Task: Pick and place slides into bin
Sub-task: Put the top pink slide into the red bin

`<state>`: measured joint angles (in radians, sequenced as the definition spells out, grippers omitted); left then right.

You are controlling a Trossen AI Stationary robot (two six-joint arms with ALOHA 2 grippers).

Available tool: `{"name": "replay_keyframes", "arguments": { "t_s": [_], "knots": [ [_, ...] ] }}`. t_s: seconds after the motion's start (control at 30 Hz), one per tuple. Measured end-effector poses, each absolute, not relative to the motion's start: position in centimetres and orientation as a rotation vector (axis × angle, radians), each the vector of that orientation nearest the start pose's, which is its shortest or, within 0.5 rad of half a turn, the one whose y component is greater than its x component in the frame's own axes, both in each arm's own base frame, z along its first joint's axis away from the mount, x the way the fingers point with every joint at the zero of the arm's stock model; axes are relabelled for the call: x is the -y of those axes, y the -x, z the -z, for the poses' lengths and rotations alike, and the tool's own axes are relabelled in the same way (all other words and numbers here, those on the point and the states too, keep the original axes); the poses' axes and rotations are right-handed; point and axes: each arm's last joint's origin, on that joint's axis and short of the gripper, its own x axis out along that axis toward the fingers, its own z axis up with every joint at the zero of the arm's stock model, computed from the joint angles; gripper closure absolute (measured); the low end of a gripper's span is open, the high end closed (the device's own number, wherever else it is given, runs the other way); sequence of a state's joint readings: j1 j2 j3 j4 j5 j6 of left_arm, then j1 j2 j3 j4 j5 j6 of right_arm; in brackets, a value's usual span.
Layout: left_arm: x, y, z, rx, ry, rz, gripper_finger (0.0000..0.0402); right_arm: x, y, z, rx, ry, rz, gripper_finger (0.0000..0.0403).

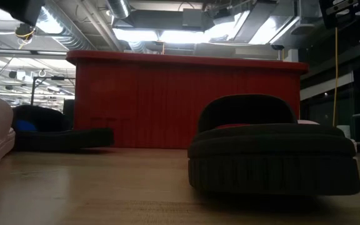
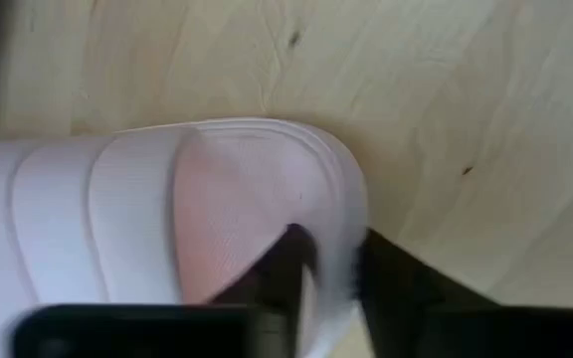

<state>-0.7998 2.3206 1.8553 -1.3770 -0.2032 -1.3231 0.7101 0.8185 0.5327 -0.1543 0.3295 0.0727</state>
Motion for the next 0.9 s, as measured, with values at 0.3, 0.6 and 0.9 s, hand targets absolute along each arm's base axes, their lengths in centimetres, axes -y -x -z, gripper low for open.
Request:
{"name": "replay_keyframes", "arguments": {
  "t_s": [0.3,0.6,0.9],
  "knots": [
    [30.3,-29.4,-15.1,-1.457,0.175,-0.673,0.0376,-10.9,-14.1,-24.4,-0.397,0.149,-0.360,0.0398],
    [30.9,-29.7,-19.1,-1.460,0.194,-0.675,0.0376,-10.9,-14.1,-24.4,-0.398,0.146,-0.359,0.0398],
    [31.8,-30.4,-23.4,-1.376,0.199,-0.519,0.0376,-10.9,-14.1,-24.4,-0.402,0.122,-0.355,0.0398]
  ]
}}
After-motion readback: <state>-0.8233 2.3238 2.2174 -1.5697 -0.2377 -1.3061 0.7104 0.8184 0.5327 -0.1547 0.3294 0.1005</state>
